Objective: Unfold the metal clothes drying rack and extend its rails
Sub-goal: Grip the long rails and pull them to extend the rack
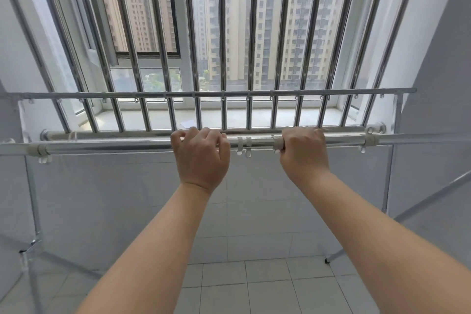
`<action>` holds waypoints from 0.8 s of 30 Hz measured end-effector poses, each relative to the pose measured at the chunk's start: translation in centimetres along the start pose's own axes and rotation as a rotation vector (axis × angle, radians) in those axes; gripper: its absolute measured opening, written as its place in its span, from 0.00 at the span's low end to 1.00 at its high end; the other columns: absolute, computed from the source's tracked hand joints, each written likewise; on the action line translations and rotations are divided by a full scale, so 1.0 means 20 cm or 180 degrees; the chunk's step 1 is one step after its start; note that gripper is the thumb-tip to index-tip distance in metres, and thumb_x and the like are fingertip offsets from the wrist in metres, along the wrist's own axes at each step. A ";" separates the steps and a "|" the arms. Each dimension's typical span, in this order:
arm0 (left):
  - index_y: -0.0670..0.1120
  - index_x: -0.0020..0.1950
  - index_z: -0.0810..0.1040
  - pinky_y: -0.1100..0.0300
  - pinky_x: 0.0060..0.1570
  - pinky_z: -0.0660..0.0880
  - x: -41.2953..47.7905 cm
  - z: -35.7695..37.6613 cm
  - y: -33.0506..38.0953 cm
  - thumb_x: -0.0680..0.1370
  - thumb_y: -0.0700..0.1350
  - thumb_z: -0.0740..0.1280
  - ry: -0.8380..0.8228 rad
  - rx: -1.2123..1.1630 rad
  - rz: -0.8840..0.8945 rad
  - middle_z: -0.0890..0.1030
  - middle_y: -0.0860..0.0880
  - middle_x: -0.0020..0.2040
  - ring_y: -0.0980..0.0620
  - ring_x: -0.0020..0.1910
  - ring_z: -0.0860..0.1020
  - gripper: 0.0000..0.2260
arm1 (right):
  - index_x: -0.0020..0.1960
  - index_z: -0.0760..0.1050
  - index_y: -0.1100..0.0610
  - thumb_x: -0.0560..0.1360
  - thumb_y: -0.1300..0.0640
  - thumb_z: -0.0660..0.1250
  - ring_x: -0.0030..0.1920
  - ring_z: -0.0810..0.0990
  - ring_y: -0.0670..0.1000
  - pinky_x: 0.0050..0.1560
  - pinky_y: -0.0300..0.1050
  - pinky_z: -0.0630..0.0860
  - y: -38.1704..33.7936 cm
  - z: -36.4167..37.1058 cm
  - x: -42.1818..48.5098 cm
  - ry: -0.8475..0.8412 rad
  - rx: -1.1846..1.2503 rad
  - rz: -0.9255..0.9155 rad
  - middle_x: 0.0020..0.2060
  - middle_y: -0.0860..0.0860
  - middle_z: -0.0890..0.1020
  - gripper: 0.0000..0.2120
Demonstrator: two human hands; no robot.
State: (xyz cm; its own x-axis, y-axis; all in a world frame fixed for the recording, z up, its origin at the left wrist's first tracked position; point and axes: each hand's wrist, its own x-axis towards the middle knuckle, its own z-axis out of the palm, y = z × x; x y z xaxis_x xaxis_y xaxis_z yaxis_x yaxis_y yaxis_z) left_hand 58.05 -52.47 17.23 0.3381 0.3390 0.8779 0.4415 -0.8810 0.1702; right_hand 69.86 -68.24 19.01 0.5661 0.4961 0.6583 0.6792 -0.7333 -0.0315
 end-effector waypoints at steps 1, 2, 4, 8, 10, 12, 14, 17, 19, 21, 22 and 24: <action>0.48 0.33 0.76 0.51 0.50 0.61 0.01 0.00 -0.01 0.77 0.47 0.56 -0.0031 0.0002 -0.0004 0.78 0.52 0.30 0.48 0.35 0.73 0.15 | 0.41 0.75 0.59 0.71 0.61 0.64 0.43 0.76 0.60 0.51 0.53 0.67 -0.01 0.00 0.01 -0.0012 -0.0018 -0.0021 0.36 0.56 0.80 0.02; 0.48 0.33 0.75 0.50 0.50 0.61 0.02 0.00 -0.03 0.77 0.47 0.55 -0.0078 0.0001 -0.0019 0.78 0.51 0.30 0.48 0.35 0.73 0.15 | 0.42 0.75 0.59 0.71 0.61 0.63 0.43 0.76 0.59 0.51 0.52 0.66 -0.03 0.00 0.01 -0.0020 -0.0034 -0.0044 0.37 0.56 0.80 0.03; 0.47 0.31 0.74 0.50 0.49 0.61 0.04 -0.01 -0.07 0.77 0.47 0.53 -0.0166 0.0007 -0.0056 0.76 0.50 0.29 0.47 0.35 0.72 0.17 | 0.43 0.75 0.58 0.72 0.62 0.62 0.44 0.75 0.59 0.50 0.51 0.65 -0.06 0.01 0.03 -0.0050 0.0001 -0.0079 0.38 0.55 0.80 0.04; 0.46 0.30 0.72 0.51 0.47 0.61 0.06 -0.01 -0.15 0.77 0.46 0.52 -0.0186 0.0070 -0.0139 0.76 0.49 0.28 0.46 0.34 0.71 0.18 | 0.42 0.75 0.58 0.71 0.62 0.63 0.42 0.75 0.59 0.50 0.51 0.65 -0.14 0.04 0.03 0.0050 0.0135 -0.0100 0.36 0.55 0.79 0.03; 0.47 0.31 0.73 0.51 0.45 0.61 0.03 -0.01 -0.17 0.77 0.46 0.53 -0.0108 0.0124 -0.0118 0.78 0.49 0.29 0.46 0.33 0.71 0.17 | 0.38 0.74 0.58 0.68 0.64 0.66 0.39 0.74 0.59 0.47 0.51 0.66 -0.16 0.06 0.00 0.0235 0.0179 -0.0078 0.32 0.55 0.78 0.03; 0.47 0.32 0.74 0.52 0.45 0.62 -0.01 0.01 -0.15 0.77 0.46 0.54 -0.0067 0.0145 -0.0081 0.78 0.50 0.30 0.46 0.34 0.72 0.16 | 0.36 0.73 0.59 0.65 0.66 0.67 0.36 0.74 0.59 0.44 0.51 0.67 -0.14 0.09 -0.04 0.0404 0.0164 -0.0036 0.30 0.55 0.77 0.05; 0.47 0.33 0.75 0.52 0.47 0.62 -0.06 0.02 -0.11 0.77 0.46 0.54 -0.0083 0.0125 -0.0122 0.77 0.50 0.31 0.46 0.36 0.73 0.15 | 0.36 0.73 0.59 0.63 0.67 0.68 0.36 0.74 0.59 0.43 0.51 0.68 -0.10 0.11 -0.08 0.0502 0.0130 -0.0014 0.30 0.54 0.76 0.06; 0.47 0.34 0.75 0.53 0.49 0.61 -0.07 0.04 -0.09 0.77 0.46 0.54 -0.0037 0.0075 -0.0177 0.76 0.50 0.31 0.46 0.37 0.73 0.15 | 0.37 0.73 0.59 0.63 0.66 0.68 0.36 0.74 0.59 0.43 0.50 0.68 -0.07 0.12 -0.08 0.0586 0.0125 -0.0038 0.30 0.54 0.76 0.06; 0.47 0.34 0.74 0.53 0.48 0.61 -0.05 0.04 -0.12 0.77 0.46 0.54 -0.0086 0.0074 -0.0155 0.76 0.50 0.31 0.46 0.37 0.72 0.15 | 0.37 0.72 0.58 0.64 0.66 0.68 0.36 0.73 0.58 0.43 0.50 0.67 -0.09 0.13 -0.06 0.0556 0.0181 -0.0071 0.30 0.54 0.76 0.06; 0.47 0.35 0.75 0.52 0.48 0.61 -0.03 0.03 -0.15 0.78 0.47 0.53 -0.0179 0.0070 -0.0119 0.77 0.50 0.32 0.46 0.38 0.72 0.16 | 0.37 0.72 0.58 0.64 0.67 0.67 0.37 0.73 0.58 0.43 0.51 0.66 -0.12 0.14 -0.04 0.0512 0.0165 -0.0079 0.31 0.54 0.76 0.06; 0.47 0.35 0.76 0.53 0.48 0.61 -0.02 0.03 -0.15 0.78 0.47 0.53 -0.0230 0.0058 -0.0111 0.77 0.50 0.32 0.46 0.38 0.73 0.16 | 0.38 0.73 0.58 0.64 0.67 0.67 0.37 0.73 0.58 0.44 0.51 0.66 -0.13 0.14 -0.04 0.0482 0.0146 -0.0088 0.31 0.54 0.76 0.06; 0.47 0.36 0.76 0.53 0.49 0.61 -0.01 0.03 -0.16 0.78 0.47 0.53 -0.0345 0.0038 -0.0107 0.78 0.50 0.34 0.46 0.39 0.73 0.17 | 0.41 0.73 0.58 0.65 0.67 0.66 0.39 0.73 0.58 0.45 0.51 0.65 -0.12 0.14 -0.03 0.0390 0.0085 -0.0099 0.34 0.54 0.77 0.07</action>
State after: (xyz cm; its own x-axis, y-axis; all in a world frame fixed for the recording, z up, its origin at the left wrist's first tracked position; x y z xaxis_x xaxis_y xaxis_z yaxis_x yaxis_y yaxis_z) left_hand 57.08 -49.63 16.17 0.4105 0.4025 0.8182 0.4635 -0.8648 0.1928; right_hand 69.20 -65.35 16.57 0.4844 0.4566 0.7463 0.7086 -0.7050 -0.0286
